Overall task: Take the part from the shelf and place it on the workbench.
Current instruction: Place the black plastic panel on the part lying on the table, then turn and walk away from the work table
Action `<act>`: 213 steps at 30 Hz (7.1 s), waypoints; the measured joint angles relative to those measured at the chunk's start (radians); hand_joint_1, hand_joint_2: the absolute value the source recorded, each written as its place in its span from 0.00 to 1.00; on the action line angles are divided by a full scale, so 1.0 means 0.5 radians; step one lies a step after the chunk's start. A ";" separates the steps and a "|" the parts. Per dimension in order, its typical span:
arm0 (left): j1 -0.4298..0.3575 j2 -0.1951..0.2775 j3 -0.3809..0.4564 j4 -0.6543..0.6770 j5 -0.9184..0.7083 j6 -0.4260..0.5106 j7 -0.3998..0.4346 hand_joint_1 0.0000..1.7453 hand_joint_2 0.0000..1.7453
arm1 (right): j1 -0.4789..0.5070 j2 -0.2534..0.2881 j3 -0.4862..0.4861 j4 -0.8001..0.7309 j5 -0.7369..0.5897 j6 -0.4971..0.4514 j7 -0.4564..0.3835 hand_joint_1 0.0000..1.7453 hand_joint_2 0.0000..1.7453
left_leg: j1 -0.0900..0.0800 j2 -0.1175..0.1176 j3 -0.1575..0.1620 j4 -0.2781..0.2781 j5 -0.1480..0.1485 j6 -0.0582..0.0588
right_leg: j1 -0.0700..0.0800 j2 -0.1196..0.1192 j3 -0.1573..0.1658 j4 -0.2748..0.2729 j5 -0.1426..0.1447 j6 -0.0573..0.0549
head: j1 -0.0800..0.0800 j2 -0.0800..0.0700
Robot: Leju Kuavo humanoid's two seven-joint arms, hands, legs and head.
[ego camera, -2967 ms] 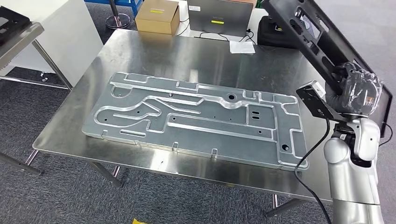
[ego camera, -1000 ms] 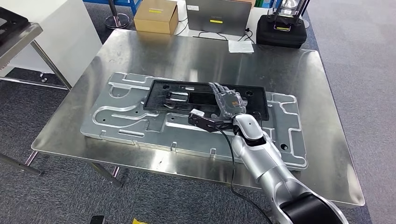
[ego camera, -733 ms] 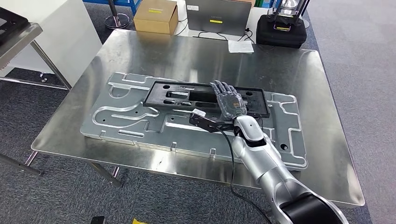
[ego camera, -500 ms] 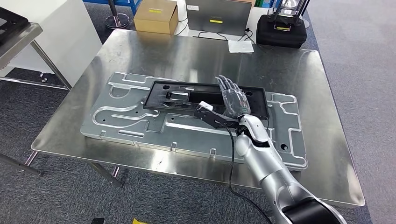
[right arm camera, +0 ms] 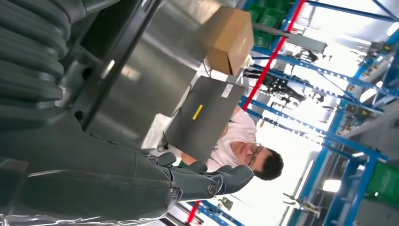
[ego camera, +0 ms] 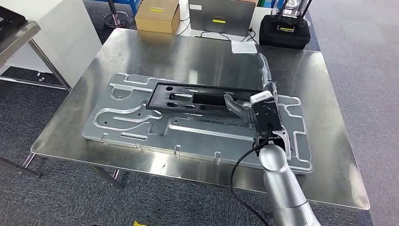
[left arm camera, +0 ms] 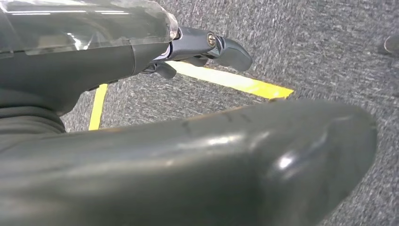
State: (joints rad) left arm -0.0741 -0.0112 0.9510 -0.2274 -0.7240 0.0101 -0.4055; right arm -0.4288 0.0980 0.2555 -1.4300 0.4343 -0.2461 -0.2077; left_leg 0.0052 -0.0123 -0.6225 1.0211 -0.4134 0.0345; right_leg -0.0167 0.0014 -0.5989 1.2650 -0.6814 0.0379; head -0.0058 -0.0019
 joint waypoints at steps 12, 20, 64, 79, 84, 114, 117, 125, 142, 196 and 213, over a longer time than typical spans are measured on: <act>0.026 -0.008 0.180 -0.001 0.112 0.071 -0.027 0.00 0.00 | 0.278 -0.060 0.014 -0.546 -0.607 0.283 -0.343 0.00 0.25 | -0.012 -0.006 0.044 -0.073 0.024 0.005 | 0.000 0.006 0.172 -0.548 0.363 -0.049 | -0.007 0.000; 0.034 -0.052 0.254 0.000 0.128 0.153 0.038 0.00 0.00 | 0.500 -0.104 -0.081 -0.816 -0.433 0.099 -0.361 0.00 0.00 | 0.088 0.010 0.138 -0.242 0.099 -0.082 | -0.068 0.004 -0.016 -0.195 0.216 0.053 | 0.006 0.000; 0.040 -0.133 0.497 0.005 0.222 0.146 -0.004 0.00 0.00 | 1.738 -0.029 -0.629 -1.580 -0.047 -0.367 -0.715 0.00 0.00 | 0.006 0.034 -0.133 0.495 -0.362 -0.121 | -0.003 -0.018 0.097 -0.536 0.420 -0.108 | -0.025 0.000; 0.030 -0.172 0.537 0.005 0.212 0.141 -0.012 0.00 0.00 | 1.737 0.373 -1.209 -1.282 -0.148 0.052 -0.749 0.00 0.00 | -0.017 0.037 0.206 -0.103 -0.110 0.022 | -0.015 -0.009 -0.187 -0.017 0.148 0.018 | -0.026 0.000; 0.028 -0.193 0.550 0.006 0.181 0.138 -0.003 0.00 0.00 | 1.576 0.421 -1.551 -0.829 -0.175 0.236 -0.735 0.00 0.00 | -0.063 0.041 0.078 -0.072 -0.022 0.030 | 0.045 -0.011 0.171 -0.322 0.328 -0.074 | -0.028 0.000; 0.011 -0.167 0.583 0.005 -0.003 0.134 0.005 0.00 0.00 | 0.804 0.152 -2.852 2.251 1.290 -0.370 0.368 0.00 0.00 | -0.029 -0.077 -0.022 -0.042 0.034 0.001 | 0.035 0.058 0.187 -0.268 0.243 -0.081 | -0.035 0.000; 0.009 -0.171 0.583 0.005 -0.015 0.134 0.004 0.00 0.00 | 0.798 0.154 -2.851 2.280 1.320 -0.342 0.339 0.00 0.00 | -0.033 -0.134 -0.063 -0.048 0.107 -0.019 | 0.055 0.133 0.393 -0.611 0.219 -0.116 | -0.035 0.000; 0.025 -0.174 0.582 0.004 -0.034 0.144 0.004 0.00 0.00 | 0.799 0.176 -2.820 2.327 1.368 -0.306 0.247 0.00 0.00 | 0.000 0.001 -0.212 0.452 -0.248 -0.106 | 0.032 -0.069 0.264 -0.640 0.345 -0.148 | -0.039 0.000; 0.032 -0.189 0.580 0.004 -0.077 0.215 0.058 0.00 0.00 | 0.800 0.188 -2.802 2.372 1.410 -0.257 0.300 0.00 0.00 | -0.010 -0.022 0.172 -0.074 -0.110 0.004 | 0.009 -0.008 -0.083 0.037 0.071 -0.031 | -0.028 0.000; 0.052 -0.169 0.547 0.004 -0.173 0.195 0.032 0.00 0.00 | 0.798 0.224 -2.785 2.388 1.440 -0.204 0.331 0.00 0.00 | -0.012 0.112 0.154 -0.051 -0.117 -0.071 | 0.027 -0.260 0.213 -0.541 0.306 -0.069 | -0.038 0.000; 0.050 -0.170 0.547 0.004 -0.194 0.177 0.036 0.00 0.00 | 0.816 0.226 -2.793 2.389 1.465 -0.214 0.337 0.00 0.00 | 0.014 -0.187 0.075 0.004 -0.114 -0.104 | 0.000 0.111 0.149 -0.549 0.372 -0.119 | -0.036 0.000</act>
State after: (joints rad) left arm -0.0493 -0.0961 1.2245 -0.2255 -0.8211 0.0984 -0.3876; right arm -0.0207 0.2110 -1.1409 -0.2354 1.1666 -0.3529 -0.0392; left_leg 0.0123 -0.1057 -0.5851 1.0229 -0.4705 -0.0175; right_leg -0.0167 0.0568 -0.5247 0.9905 -0.4957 -0.0215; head -0.0236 -0.0019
